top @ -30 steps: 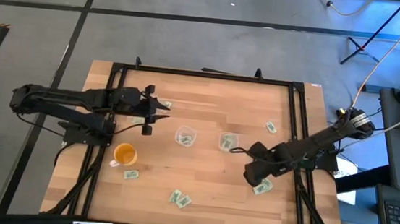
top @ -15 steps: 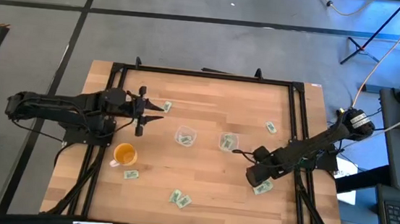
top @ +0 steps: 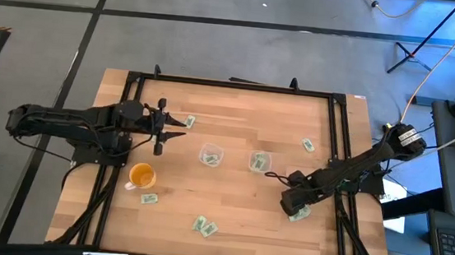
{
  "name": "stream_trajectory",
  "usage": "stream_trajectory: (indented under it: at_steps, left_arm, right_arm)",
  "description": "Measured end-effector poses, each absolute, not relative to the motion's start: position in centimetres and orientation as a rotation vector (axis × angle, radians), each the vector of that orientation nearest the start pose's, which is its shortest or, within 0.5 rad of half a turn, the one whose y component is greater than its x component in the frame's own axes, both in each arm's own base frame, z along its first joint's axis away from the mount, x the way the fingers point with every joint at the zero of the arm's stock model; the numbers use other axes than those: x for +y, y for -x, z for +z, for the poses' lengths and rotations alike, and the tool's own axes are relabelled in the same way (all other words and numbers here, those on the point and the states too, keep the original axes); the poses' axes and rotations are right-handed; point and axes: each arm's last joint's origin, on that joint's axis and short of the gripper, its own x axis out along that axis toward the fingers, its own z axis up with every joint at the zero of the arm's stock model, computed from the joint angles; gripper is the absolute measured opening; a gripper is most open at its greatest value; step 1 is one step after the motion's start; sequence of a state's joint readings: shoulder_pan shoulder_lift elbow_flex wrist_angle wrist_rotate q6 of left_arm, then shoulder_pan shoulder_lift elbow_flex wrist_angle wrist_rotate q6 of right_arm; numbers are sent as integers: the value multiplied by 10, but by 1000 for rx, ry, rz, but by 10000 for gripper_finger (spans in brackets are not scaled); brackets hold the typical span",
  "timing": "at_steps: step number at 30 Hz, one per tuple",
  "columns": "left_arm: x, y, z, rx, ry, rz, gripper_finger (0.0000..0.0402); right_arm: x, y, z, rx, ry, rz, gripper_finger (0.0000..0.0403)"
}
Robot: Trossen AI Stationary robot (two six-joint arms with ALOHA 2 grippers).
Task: Pick and place Stevia / Truvia into bins
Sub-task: Put the stevia packet into the right transparent container
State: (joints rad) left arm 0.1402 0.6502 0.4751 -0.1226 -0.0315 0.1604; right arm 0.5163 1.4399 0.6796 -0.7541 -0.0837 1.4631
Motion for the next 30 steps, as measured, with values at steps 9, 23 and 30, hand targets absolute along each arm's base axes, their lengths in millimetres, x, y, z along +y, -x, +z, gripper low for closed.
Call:
stream_trajectory:
  at_steps: [9,23,30]
  left_arm:
    - [22,-152,251,311,-126,149,114]
    - [22,-152,250,319,-126,149,114]
    - [22,-152,250,320,-126,149,114]
  right_arm:
    - [108,-182,138,1550,-834,-658,93]
    - [111,-185,124,1596,-798,-710,44]
    - [112,-188,135,1629,-727,-742,5]
